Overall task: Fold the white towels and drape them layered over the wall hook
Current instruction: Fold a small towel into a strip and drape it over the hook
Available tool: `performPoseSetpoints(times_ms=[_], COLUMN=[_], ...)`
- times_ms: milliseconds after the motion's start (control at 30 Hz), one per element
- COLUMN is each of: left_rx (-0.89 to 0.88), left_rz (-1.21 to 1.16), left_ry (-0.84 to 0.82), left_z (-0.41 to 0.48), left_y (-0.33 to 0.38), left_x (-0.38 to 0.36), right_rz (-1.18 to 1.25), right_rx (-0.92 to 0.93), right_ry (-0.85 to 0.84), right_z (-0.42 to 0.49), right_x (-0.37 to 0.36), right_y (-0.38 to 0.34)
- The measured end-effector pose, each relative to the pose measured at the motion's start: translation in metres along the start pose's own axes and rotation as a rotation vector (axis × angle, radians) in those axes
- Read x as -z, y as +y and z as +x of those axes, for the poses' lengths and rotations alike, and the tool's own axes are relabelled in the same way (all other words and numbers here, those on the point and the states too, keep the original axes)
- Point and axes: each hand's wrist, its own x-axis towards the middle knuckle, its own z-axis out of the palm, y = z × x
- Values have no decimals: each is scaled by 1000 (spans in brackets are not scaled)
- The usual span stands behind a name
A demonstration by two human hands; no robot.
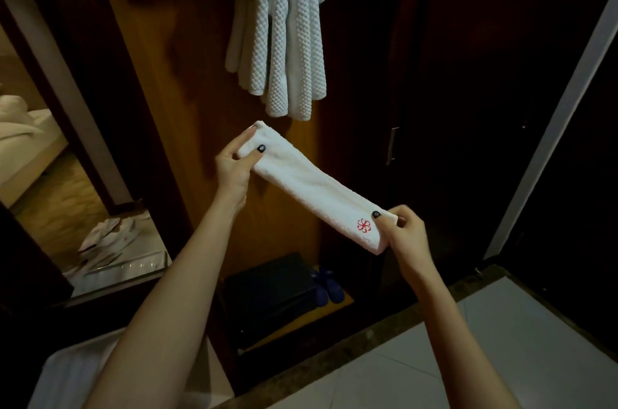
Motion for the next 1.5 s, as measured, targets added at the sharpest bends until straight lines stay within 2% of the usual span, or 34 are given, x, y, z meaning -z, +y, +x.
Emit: performPoseSetpoints(times_ms=[167,333,433,633,733,867,1000,1267,1500], left_rx=[136,204,183,37,-66,-171,-237,-358,-404], left_rz=[31,143,180,214,189,130,118,213,128], left_ry=[-238,-330,-368,-458,-428,-361,-334,-263,-188], left_z=[33,78,109,176,218,275,325,407,463], left_y=[10,30,45,79,100,128,156,185,212], left_x=[14,13,9,-12,-28,-37,-42,-62,-81], right_rz=[154,221,206,182,150,90,86,322,505], right_rx=[28,10,12,248,302,359,427,523,511], right_ry=[-93,-161,-299,-184,-200,-363,-425,-409,-496], right_z=[39,100,139,223,273,340,401,500,568], right_x=[14,25,29,18,2,-14,-33,-65,-96], right_y=[-32,-69,-89,-151,-188,-232,-262,-308,-355])
